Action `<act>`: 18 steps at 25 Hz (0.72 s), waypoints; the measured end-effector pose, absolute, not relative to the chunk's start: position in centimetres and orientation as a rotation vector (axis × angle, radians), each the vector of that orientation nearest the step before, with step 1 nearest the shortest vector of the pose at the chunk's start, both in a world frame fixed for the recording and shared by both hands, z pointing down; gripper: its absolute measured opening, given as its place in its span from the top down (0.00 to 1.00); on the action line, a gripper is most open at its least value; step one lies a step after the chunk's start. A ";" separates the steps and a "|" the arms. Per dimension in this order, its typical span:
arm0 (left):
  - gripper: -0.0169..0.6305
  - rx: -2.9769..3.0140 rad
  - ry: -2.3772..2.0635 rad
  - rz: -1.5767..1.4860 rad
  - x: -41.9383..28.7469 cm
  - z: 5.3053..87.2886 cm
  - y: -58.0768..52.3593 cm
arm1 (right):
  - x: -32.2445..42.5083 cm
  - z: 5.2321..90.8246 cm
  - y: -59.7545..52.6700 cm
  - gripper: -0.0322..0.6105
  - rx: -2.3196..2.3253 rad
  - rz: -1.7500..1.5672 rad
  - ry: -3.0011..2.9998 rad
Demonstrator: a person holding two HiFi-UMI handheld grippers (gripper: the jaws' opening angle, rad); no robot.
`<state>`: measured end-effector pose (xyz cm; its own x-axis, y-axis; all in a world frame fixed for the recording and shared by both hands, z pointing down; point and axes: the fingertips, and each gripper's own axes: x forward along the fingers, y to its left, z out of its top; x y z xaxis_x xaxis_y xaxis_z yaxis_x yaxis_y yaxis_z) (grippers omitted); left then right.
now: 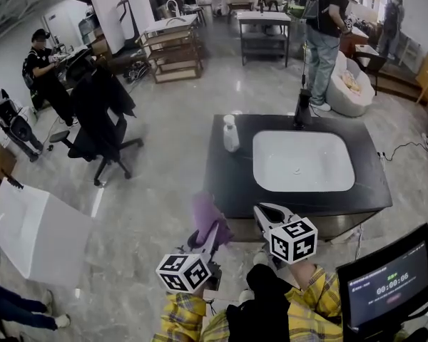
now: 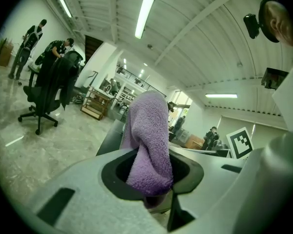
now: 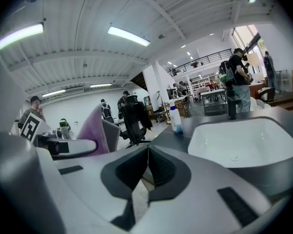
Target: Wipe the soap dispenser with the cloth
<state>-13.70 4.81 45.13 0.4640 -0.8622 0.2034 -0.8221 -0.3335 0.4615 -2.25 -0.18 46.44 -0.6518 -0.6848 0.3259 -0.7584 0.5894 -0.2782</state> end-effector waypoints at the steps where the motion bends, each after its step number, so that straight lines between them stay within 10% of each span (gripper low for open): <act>1: 0.85 2.211 -1.400 -0.104 -14.1 45.1 4.0 | -2.7 46.4 -1.1 0.94 1.205 0.590 -2.636; 18: 0.85 2.225 -1.422 -0.072 -13.7 44.0 -11.3 | -3.6 44.9 -16.4 0.94 1.139 0.520 -2.686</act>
<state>-13.67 -11.34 44.03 0.4544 -0.8646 0.2146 -0.8383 -0.3336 0.4313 -3.64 -16.42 44.95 -0.6911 -0.6602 0.2942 -0.7223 0.6457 -0.2478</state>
